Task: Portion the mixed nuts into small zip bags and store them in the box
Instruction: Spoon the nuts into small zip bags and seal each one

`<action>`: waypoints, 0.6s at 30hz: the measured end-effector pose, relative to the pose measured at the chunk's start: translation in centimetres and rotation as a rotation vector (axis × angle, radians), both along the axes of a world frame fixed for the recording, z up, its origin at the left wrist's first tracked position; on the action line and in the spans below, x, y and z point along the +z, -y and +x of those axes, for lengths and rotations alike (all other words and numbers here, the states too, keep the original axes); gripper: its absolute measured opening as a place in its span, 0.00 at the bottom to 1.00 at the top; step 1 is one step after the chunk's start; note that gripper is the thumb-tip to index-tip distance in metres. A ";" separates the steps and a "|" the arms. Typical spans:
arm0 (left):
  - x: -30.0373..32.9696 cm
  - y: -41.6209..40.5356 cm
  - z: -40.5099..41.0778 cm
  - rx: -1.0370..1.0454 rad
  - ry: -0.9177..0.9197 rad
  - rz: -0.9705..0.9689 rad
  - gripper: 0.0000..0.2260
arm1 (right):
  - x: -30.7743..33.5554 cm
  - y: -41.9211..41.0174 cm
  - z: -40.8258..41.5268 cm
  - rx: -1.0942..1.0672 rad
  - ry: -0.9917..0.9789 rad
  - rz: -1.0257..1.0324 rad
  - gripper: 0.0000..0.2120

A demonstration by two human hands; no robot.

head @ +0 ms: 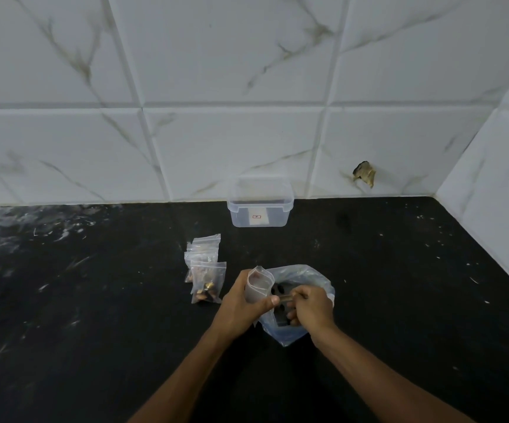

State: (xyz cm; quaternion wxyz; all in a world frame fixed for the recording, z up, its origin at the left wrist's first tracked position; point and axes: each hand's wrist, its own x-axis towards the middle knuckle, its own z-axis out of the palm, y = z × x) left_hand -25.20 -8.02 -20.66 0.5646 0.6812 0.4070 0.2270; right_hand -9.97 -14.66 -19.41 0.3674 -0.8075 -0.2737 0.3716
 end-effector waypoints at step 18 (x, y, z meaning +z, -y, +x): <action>0.6 -1.3 -1.1 0.112 0.021 0.007 0.26 | 2.1 0.5 3.8 -0.244 -0.252 0.018 0.08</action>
